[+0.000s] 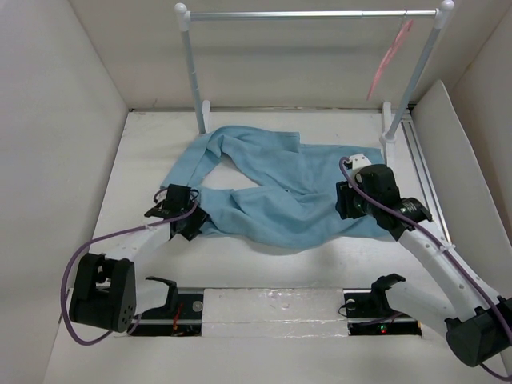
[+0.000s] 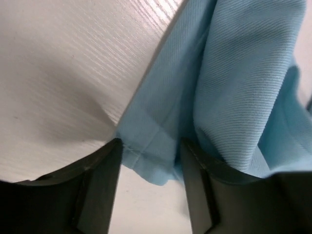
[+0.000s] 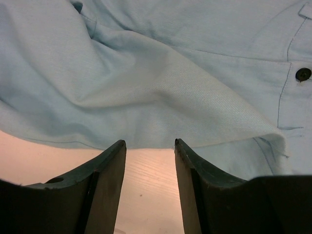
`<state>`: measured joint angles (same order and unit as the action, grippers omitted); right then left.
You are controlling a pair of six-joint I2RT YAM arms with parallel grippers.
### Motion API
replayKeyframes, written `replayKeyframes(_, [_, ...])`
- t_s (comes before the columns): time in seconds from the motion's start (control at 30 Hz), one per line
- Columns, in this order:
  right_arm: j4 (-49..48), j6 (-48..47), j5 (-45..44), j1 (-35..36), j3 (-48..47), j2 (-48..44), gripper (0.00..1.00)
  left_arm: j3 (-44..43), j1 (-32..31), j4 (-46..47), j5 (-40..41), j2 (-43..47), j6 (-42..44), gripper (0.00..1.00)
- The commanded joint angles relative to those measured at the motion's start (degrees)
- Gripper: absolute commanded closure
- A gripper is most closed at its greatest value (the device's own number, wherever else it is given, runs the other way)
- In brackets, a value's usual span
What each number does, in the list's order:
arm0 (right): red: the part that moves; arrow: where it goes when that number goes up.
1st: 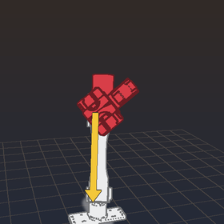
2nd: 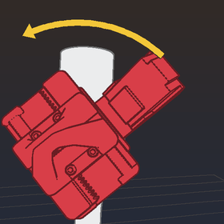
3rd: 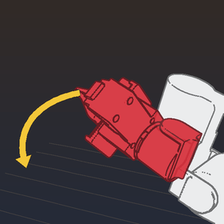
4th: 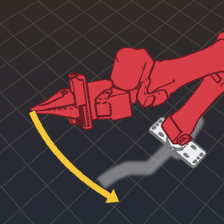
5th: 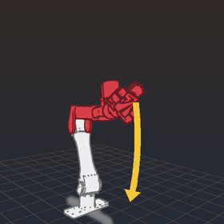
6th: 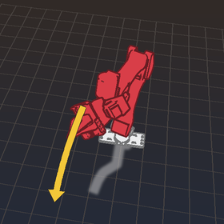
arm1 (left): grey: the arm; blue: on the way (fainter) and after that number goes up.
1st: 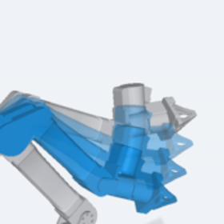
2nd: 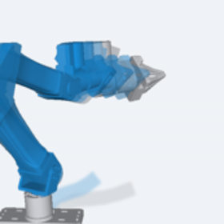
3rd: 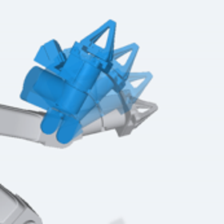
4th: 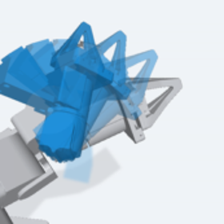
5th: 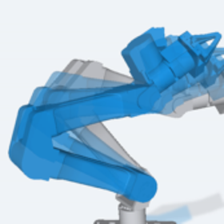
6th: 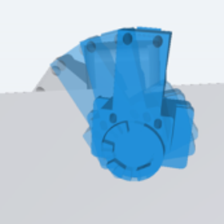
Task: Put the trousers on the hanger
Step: Flatten out the trousers at the center of the board.
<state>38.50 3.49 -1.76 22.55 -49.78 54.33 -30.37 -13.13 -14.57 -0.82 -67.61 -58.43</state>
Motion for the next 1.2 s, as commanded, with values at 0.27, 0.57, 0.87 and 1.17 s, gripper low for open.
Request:
replayKeyframes(0.27, [-3.78,0.29,3.51,-0.22,-3.48,-0.88,0.5,-10.55,2.67,-14.21,6.14,-4.04,12.19,1.0])
replayKeyframes(0.57, [-2.55,1.08,5.89,-0.75,0.29,-1.85,0.44,-36.06,2.67,-32.72,40.22,6.61,24.48,1.0])
replayKeyframes(0.87, [0.87,2.4,4.31,-3.38,1.88,-1.94,0.24,-41.09,3.19,-39.16,54.69,4.32,25.29,1.0])
replayKeyframes(1.17, [6.93,1.53,3.6,-17.96,-0.14,-5.63,0.16,-44.33,6.96,-37.9,54.71,2.4,28.91,1.0])
